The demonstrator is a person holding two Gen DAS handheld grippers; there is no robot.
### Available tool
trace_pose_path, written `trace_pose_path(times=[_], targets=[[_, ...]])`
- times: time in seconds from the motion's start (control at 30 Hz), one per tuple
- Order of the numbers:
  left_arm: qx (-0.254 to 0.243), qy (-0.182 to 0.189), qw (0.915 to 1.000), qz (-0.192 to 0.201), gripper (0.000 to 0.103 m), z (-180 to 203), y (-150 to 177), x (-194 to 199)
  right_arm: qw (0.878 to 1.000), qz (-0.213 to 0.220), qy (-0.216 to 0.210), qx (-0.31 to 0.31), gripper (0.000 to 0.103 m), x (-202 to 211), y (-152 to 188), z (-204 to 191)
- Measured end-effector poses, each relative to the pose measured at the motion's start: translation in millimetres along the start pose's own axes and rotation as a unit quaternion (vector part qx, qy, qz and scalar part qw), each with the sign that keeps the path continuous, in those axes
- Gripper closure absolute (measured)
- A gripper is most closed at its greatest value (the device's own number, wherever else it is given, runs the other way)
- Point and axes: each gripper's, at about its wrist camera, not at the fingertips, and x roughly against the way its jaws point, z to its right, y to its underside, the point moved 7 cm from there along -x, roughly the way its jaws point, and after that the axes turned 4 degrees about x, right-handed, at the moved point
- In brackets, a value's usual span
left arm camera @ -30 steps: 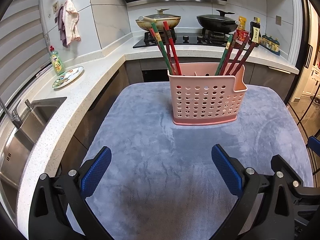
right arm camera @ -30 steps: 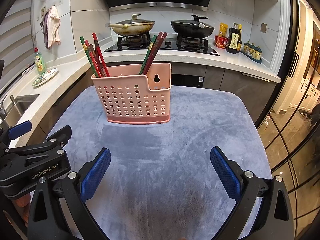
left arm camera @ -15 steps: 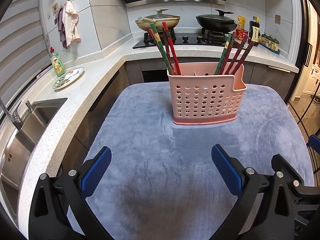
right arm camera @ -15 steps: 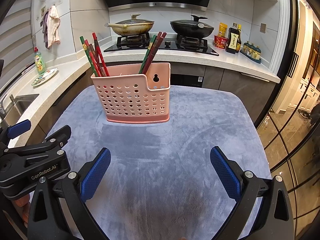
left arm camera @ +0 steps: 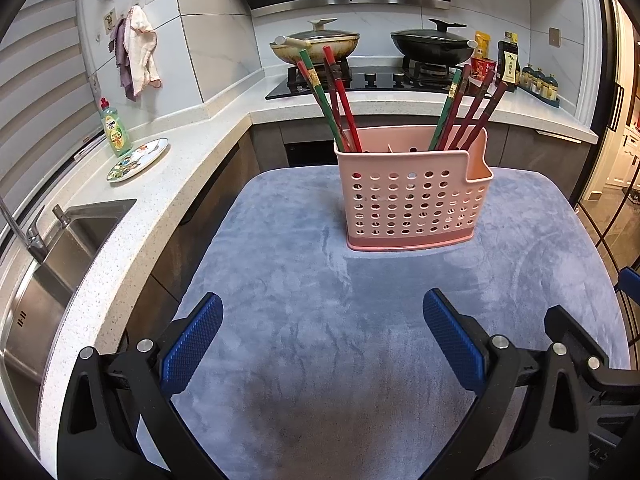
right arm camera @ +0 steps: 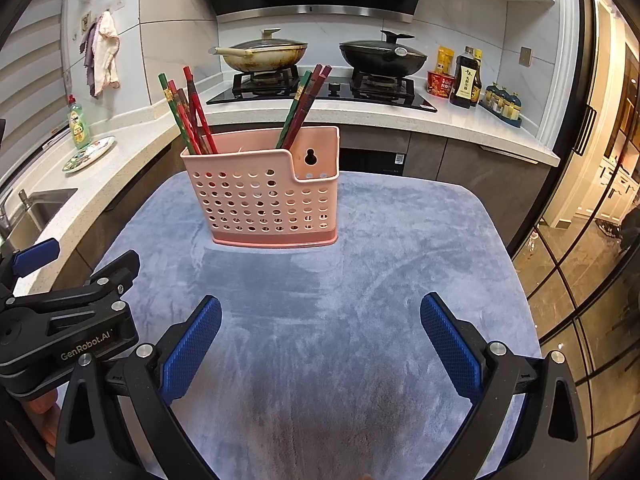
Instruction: Organize utensils
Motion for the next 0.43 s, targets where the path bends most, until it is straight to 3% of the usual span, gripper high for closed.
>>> trace_pose_path(times=[0.43], targets=[[0.005,-0.002,0.9999,-0.012,0.007,-5,-2,-13,1.000,-0.011,0.008,-0.011,0.007,-12,2,13]])
